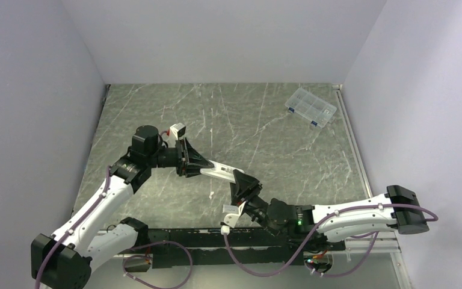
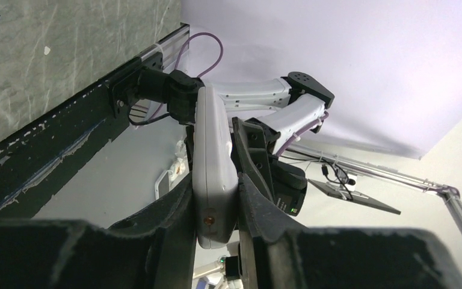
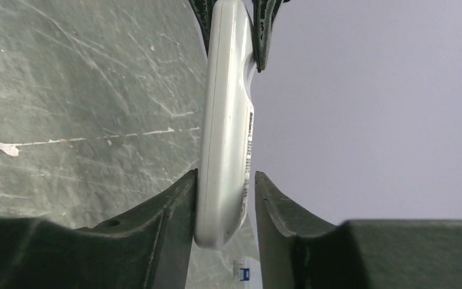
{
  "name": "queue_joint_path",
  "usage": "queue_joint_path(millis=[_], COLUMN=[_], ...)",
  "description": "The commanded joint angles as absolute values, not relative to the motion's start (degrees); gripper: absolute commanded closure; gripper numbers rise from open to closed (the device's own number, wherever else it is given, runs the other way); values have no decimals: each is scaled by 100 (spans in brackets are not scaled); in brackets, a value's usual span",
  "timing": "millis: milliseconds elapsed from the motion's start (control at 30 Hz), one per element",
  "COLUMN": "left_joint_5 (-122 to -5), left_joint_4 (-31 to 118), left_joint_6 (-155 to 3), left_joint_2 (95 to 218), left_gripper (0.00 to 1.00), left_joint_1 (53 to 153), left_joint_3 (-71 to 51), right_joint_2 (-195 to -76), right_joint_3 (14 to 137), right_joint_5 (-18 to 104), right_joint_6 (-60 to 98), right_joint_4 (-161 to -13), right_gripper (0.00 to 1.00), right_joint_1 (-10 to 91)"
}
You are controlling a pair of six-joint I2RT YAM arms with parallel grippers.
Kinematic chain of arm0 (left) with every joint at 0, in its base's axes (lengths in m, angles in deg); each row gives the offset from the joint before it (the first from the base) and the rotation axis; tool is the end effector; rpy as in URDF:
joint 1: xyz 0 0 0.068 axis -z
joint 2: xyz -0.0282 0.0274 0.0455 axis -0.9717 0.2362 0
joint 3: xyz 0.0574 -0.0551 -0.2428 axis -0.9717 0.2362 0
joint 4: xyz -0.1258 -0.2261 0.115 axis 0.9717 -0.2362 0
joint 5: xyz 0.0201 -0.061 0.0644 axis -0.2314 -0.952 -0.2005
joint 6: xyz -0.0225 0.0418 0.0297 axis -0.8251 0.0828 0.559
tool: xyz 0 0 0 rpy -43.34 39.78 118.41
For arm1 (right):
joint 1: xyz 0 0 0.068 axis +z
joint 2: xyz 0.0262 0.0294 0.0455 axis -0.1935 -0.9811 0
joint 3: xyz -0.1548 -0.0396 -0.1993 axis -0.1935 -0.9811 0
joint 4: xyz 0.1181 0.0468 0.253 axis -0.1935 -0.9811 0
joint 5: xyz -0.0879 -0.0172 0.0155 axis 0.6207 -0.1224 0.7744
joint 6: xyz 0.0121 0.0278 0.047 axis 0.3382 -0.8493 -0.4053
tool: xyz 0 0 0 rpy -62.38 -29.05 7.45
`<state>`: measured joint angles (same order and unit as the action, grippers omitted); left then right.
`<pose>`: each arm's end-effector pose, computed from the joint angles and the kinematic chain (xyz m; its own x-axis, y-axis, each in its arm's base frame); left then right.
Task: Load the batteries into the remote control
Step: Adjust the remote control.
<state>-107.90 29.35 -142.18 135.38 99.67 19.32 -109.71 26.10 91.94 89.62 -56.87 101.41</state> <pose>0.2098 -0.1239 0.2777 -0.9664 -0.2281 0.1182 -0.1681 0.2133 -0.9624 0.0246 0.2472 0.2389 0.6717 -0.5929 -0.4443 -0.3305 0.2969 -0.8959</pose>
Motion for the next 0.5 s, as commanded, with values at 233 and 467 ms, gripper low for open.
queue_joint_path(millis=[233,467], left_joint_5=[-10509,-10436], left_joint_4=[3431,3440], left_joint_6=[-13860,-13585], left_joint_2=[13109,13024], left_gripper=[100,100], left_joint_1=[9981,9981], left_joint_3=[1945,1972], right_joint_2=[-10386,-9653], right_joint_3=[2849,2990], right_joint_5=[8909,8629], right_joint_6=[7762,6843], right_joint_4=[-6720,-7379], right_gripper=[42,39], right_joint_1=[10166,10168])
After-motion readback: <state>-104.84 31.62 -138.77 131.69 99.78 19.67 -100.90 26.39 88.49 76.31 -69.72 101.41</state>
